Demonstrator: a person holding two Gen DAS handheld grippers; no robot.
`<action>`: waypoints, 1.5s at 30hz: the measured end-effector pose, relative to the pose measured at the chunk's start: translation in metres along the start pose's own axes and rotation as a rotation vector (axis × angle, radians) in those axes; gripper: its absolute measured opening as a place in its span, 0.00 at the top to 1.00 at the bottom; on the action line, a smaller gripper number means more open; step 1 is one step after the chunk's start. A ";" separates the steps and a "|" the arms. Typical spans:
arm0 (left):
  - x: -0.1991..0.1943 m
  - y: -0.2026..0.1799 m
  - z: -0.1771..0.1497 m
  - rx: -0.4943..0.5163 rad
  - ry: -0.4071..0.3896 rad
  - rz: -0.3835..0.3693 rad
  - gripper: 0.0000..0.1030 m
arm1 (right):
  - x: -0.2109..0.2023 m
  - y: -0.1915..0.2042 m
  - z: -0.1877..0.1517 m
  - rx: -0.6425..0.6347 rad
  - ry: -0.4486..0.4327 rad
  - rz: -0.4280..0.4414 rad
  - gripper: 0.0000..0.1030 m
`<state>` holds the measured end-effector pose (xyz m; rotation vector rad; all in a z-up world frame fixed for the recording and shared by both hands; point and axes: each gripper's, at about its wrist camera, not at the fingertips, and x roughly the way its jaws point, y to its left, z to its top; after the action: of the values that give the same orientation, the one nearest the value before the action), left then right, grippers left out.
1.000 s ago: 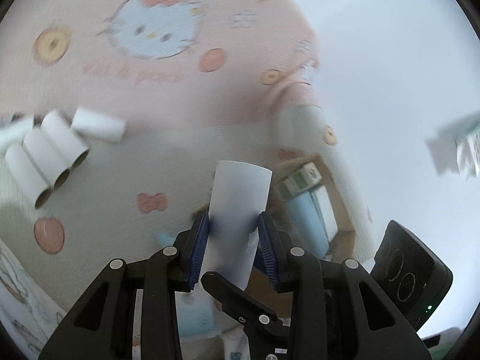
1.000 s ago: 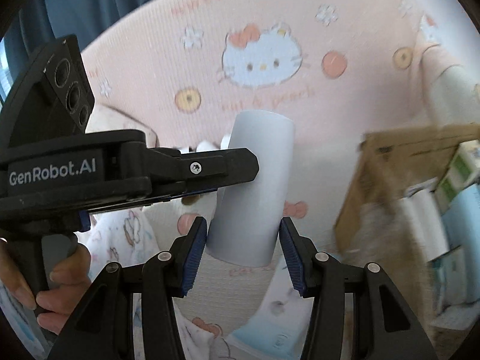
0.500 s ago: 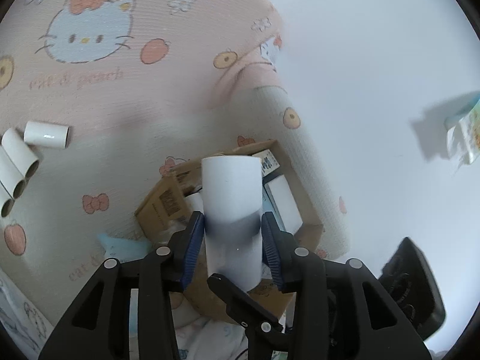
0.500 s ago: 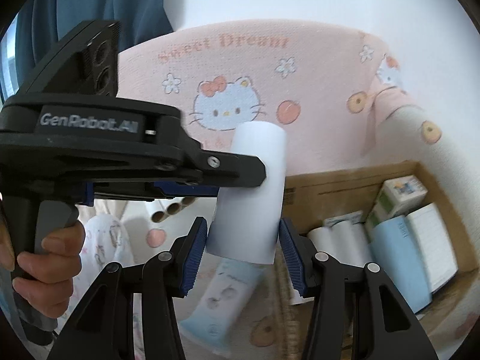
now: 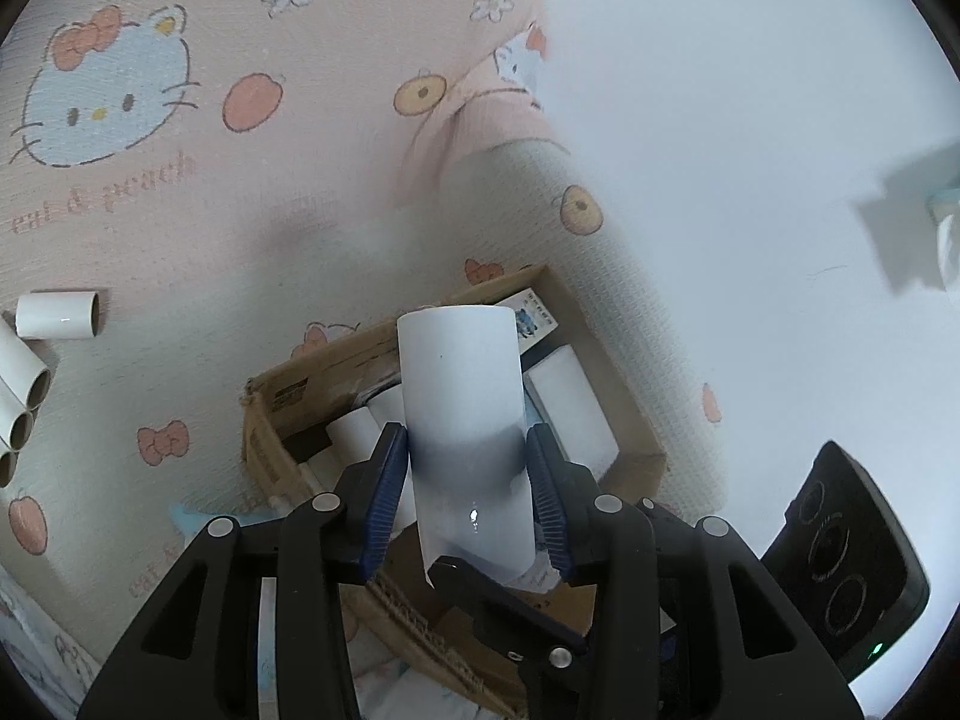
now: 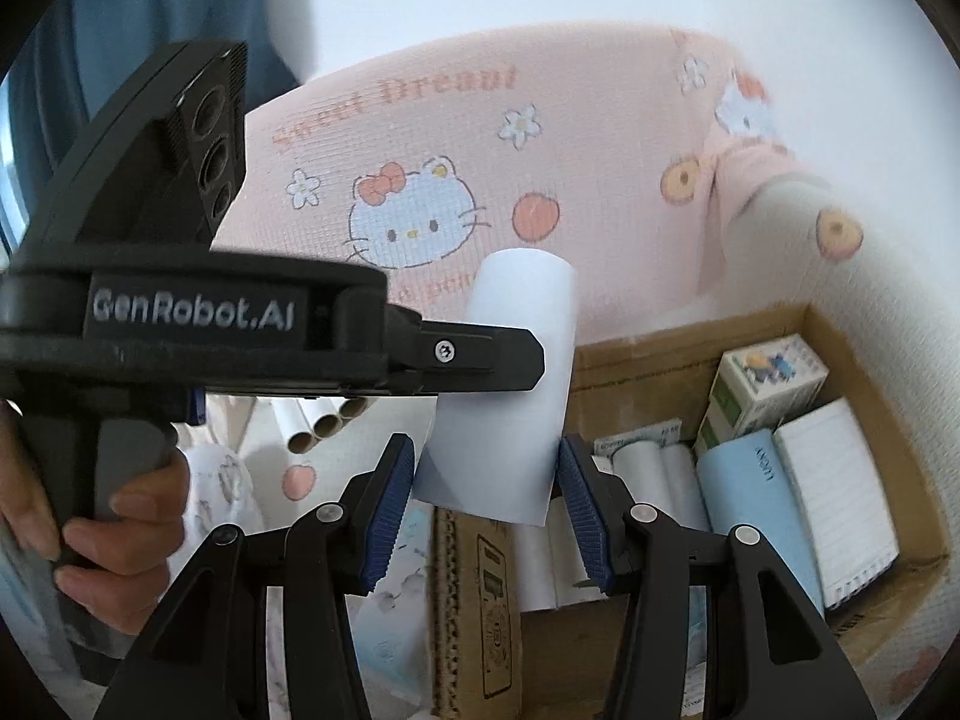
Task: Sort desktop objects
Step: 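Lift the third tube with both grippers and carry it over the box, then lower the tube into the box beside the paper rolls and open both grippers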
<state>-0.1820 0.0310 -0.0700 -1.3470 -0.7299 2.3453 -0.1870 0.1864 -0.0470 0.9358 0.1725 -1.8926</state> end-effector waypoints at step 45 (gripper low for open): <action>0.127 0.005 0.022 0.020 0.512 0.464 0.58 | 0.141 -0.074 -0.008 0.319 0.510 0.373 0.57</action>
<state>-0.2639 0.0877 -0.1524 -2.1731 -0.2559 2.1394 -0.2748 0.1281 -0.1672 1.5449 -0.0073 -1.3319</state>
